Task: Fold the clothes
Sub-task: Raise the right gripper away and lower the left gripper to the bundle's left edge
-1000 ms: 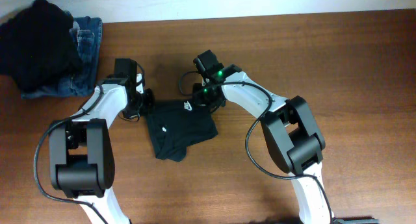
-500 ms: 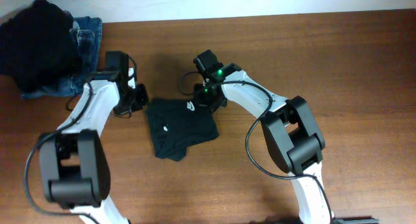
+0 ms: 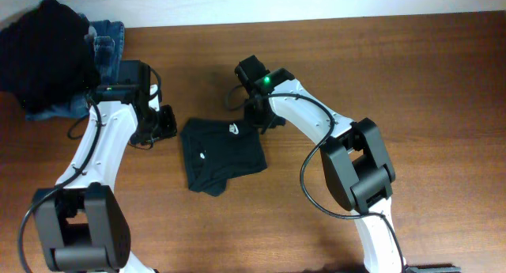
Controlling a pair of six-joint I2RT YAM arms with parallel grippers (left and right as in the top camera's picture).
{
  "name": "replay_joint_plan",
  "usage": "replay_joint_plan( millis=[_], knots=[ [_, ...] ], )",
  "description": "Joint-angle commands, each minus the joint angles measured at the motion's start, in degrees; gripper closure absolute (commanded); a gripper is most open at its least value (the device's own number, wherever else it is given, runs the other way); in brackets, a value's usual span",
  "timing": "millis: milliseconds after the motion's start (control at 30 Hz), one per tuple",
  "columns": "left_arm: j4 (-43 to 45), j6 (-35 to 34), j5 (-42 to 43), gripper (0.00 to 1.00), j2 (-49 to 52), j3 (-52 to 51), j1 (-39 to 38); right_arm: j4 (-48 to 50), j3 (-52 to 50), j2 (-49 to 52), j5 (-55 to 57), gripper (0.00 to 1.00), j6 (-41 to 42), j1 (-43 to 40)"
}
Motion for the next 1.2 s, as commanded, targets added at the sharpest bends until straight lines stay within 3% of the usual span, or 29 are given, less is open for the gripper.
replay_joint_plan(
  millis=[0,133,233,500,600,700,800,1167],
  knots=[
    [-1.25,0.24,-0.37,0.51,-0.87,0.48,0.20,-0.98,1.14,-2.19,7.06,0.61,0.68,-0.76],
    [-2.93,0.24,-0.37,0.35,-0.87,0.24,0.20,-3.21,1.14,-2.19,6.45,0.49,3.89,-2.93],
    [-3.87,0.22,-0.35,0.30,-0.85,-0.57,0.20,-4.42,1.11,-2.19,3.78,0.46,3.85,-4.94],
    [-3.26,0.26,6.82,0.29,-0.85,-7.26,0.20,-6.95,1.11,-2.19,-0.33,0.45,3.74,-9.25],
    [-0.92,0.31,8.57,0.29,-0.85,-10.03,0.20,-6.93,1.11,-2.19,-0.35,0.36,3.76,-9.55],
    [2.56,1.38,11.02,0.29,-0.85,-12.50,0.20,-6.91,1.11,-2.19,-0.33,0.15,3.74,-9.55],
    [6.82,2.23,14.60,0.28,-0.85,-15.32,0.20,-6.86,1.11,-2.19,-0.31,0.04,3.63,-9.53],
    [15.37,2.23,15.28,0.28,-0.81,-20.48,0.20,-6.51,1.09,-2.16,-0.31,0.01,3.30,-9.53]
  ],
)
